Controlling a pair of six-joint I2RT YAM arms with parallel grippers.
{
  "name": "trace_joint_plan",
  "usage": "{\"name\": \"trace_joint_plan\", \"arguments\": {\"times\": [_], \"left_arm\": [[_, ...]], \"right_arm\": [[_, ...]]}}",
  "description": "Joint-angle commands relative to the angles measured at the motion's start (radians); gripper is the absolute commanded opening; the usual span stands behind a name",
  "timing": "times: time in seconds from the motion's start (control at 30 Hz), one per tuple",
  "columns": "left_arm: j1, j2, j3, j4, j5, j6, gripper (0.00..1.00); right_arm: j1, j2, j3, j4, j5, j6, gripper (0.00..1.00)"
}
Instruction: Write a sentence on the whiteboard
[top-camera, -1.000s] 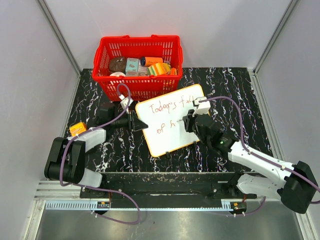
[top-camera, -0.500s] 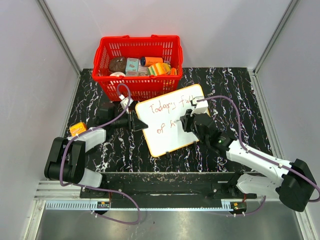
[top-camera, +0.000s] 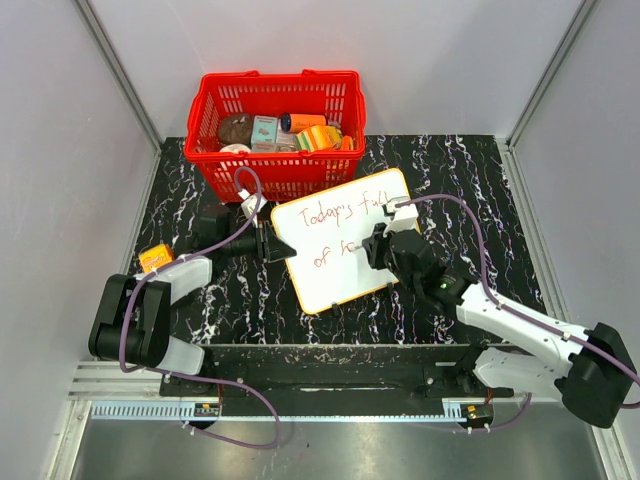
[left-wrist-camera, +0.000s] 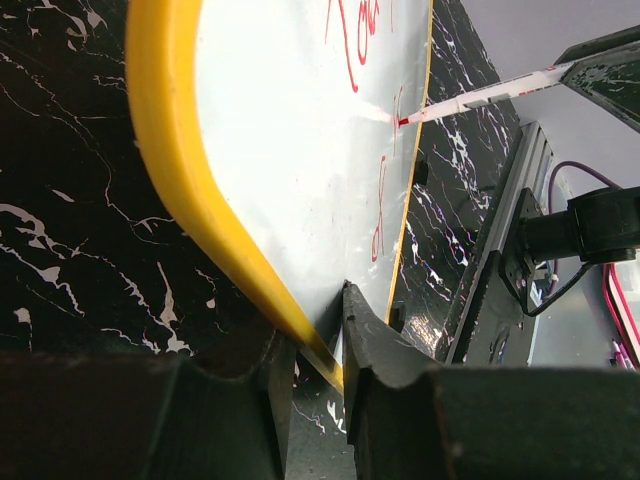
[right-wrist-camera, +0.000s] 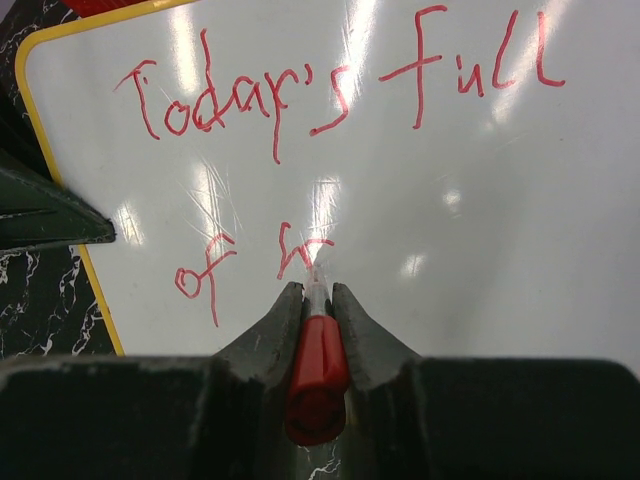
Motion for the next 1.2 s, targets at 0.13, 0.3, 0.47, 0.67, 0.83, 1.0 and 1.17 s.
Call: {"name": "trace_joint_plan", "arguments": {"times": [0.13,0.3,0.47,0.67,0.83,1.0,1.17], "left_arm": [[-0.026,0.024,-0.003,-0.034,-0.089,0.123,0.0],[-0.028,0.025,-0.003,-0.035,-0.089,0.123,0.0],[-0.028,0.024,-0.003,-0.035,-0.089,0.123,0.0],[-0.028,0.027,-0.001,-0.035,-0.089,0.125,0.0],[-0.028,0.025,-0.001,-0.037,-0.089,0.125,0.0],[-0.03,0.025,-0.001,-0.037,-0.089,0.125,0.0],[-0.03,0.027,0.0,-0.037,-0.091,0.125,0.0]], "right_arm": [[-0.008,-0.026,-0.012,-0.012,0.048,0.001,0.0],[-0.008,-0.003,0.014,-0.01,0.07,-0.013,0.0],[-0.014,0.014,0.052,-0.004,0.085,-0.025,0.0],[-0.02,0.029,0.081,0.011,0.085,-0.033,0.0],[-0.023,0.044,0.098,0.019,0.087,-0.037,0.0],[-0.025,0.018,0.095,0.019,0.068,-0.037,0.0],[-0.025,-0.026,0.071,0.016,0.085,-0.042,0.0]]}}
